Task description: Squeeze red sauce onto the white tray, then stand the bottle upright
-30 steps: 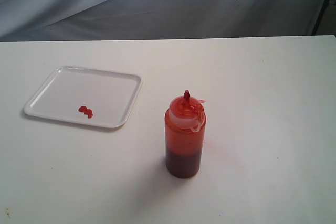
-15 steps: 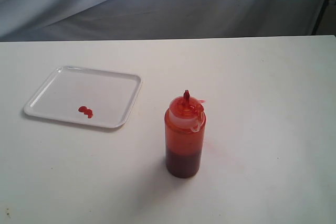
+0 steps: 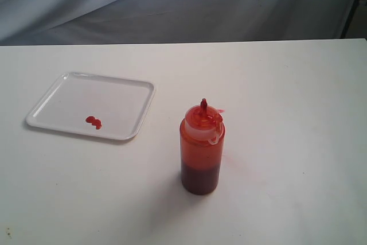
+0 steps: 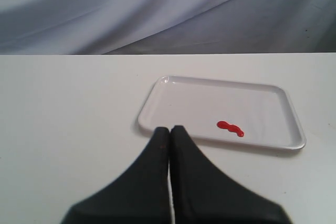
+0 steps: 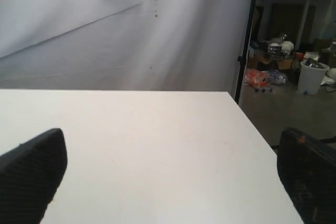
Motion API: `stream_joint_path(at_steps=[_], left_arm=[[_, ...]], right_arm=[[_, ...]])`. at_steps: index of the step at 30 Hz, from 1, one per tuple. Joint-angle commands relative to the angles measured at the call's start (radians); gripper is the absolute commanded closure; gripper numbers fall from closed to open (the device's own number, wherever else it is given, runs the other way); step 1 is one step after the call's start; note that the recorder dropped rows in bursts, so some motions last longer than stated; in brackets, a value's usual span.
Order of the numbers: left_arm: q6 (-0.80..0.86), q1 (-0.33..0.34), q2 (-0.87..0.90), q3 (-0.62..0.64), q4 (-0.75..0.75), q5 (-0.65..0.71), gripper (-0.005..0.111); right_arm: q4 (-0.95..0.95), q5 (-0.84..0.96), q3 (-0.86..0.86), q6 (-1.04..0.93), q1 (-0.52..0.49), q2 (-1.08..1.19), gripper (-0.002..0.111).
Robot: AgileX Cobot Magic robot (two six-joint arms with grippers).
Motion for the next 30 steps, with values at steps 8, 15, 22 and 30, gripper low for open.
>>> stream_joint_path(at_steps=[8,15,22,30], left_arm=[[-0.009,0.001,-0.004,0.005,0.001,-0.008,0.107],[-0.009,0.001,-0.004,0.005,0.001,-0.008,0.107],[-0.009,0.001,-0.004,0.005,0.001,-0.008,0.107],[-0.009,0.001,-0.004,0.005,0.001,-0.008,0.107]], right_arm=[[-0.043,0.187,0.003,-0.007,-0.007,-0.005,0.003],[-0.043,0.225,0.003,-0.007,-0.007,-0.009,0.003],[-0.036,0.259,0.003,-0.007,-0.007,-0.090,0.003],[-0.027,0.262,0.003,-0.002,-0.007,-0.104,0.003]])
